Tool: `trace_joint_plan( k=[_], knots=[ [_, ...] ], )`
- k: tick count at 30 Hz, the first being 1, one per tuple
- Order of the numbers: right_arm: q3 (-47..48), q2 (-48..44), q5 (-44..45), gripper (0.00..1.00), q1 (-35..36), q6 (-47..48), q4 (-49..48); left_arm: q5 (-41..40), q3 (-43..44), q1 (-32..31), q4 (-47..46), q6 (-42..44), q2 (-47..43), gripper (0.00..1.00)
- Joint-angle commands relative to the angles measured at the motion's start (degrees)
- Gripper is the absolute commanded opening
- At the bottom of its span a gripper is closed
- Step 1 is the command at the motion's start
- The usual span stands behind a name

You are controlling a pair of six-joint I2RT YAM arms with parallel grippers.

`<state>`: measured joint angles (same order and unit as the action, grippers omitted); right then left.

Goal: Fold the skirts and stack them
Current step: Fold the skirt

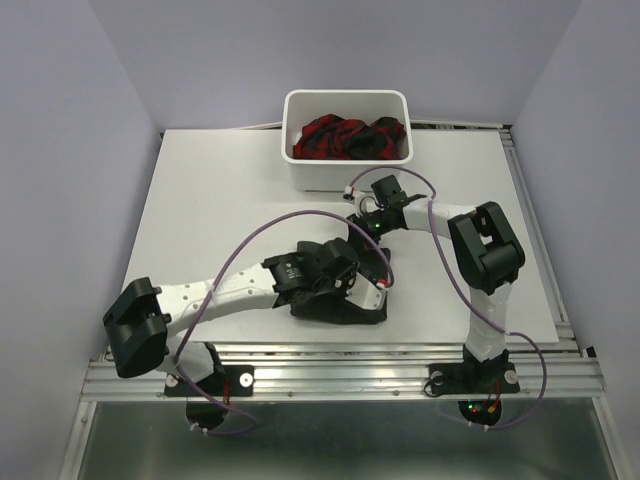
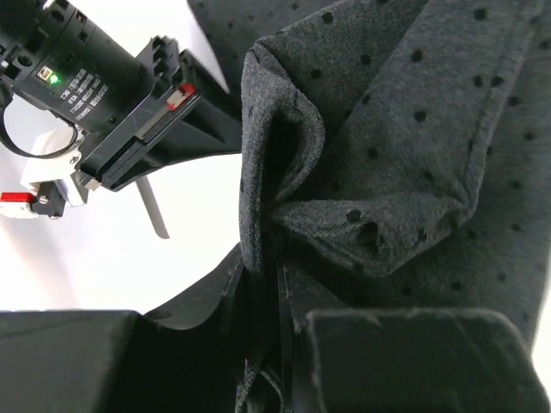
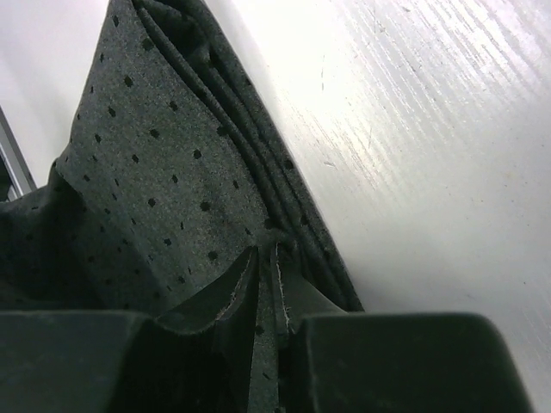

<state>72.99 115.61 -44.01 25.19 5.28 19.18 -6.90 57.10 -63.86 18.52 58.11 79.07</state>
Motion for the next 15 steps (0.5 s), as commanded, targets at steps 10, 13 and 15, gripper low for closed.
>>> trace_joint_plan(
  k=[10, 13, 15],
  knots=[
    [-1.0, 0.1, -1.2, 0.17, 0.5, 0.7, 2.3, 1.3, 3.5, 6.4, -14.4, 8.5, 7.2, 0.02],
    [-0.9, 0.1, -1.3, 0.17, 0.5, 0.7, 2.4, 2.3, 2.8, 6.4, -15.2, 9.1, 8.2, 0.06],
    [-0.7, 0.1, -1.3, 0.17, 0.5, 0.5, 2.4, 2.3, 1.9, 6.6, -16.6, 9.3, 9.3, 0.08]
  ],
)
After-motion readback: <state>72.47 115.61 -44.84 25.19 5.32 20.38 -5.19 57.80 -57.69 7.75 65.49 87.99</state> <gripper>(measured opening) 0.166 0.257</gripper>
